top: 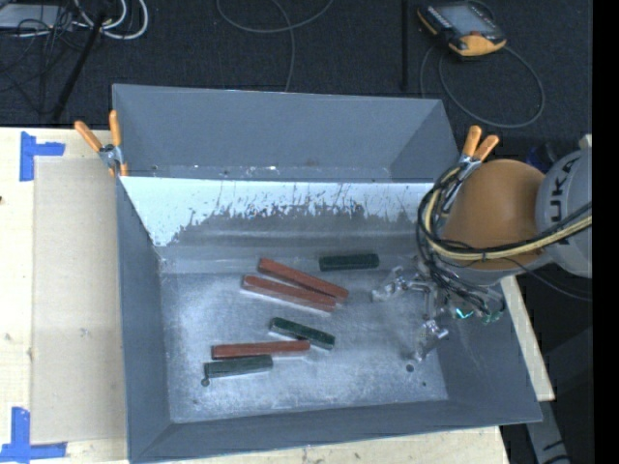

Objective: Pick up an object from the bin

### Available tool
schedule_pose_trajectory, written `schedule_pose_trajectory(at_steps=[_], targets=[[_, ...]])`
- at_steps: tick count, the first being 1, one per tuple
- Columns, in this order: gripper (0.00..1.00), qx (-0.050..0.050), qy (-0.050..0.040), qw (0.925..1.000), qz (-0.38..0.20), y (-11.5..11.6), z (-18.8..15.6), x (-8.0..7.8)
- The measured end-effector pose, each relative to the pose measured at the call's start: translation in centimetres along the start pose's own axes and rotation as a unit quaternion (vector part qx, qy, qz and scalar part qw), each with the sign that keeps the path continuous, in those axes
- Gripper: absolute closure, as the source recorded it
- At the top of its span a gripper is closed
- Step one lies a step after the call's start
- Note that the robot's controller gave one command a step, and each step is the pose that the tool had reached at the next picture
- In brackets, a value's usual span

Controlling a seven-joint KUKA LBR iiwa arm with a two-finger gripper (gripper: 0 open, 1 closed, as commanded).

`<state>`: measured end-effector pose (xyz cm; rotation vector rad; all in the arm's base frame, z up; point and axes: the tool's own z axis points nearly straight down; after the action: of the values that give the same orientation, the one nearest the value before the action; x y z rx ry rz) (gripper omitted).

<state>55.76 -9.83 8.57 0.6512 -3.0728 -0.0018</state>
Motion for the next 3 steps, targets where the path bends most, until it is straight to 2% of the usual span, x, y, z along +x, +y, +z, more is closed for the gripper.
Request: schedule_pose_trajectory(at_steps=[1,2,3], targets=[[0.0,-0.001,-0.0008,0.9999,-0.011,5.2,-1.2,-4.5],[0.0,0.0,-0.0005,0.9997,0.025,6.0,-1.4,-5.1],[1.0,0.003,-0.0082,0.9998,-0.017,8.7,0.9,-10.9]])
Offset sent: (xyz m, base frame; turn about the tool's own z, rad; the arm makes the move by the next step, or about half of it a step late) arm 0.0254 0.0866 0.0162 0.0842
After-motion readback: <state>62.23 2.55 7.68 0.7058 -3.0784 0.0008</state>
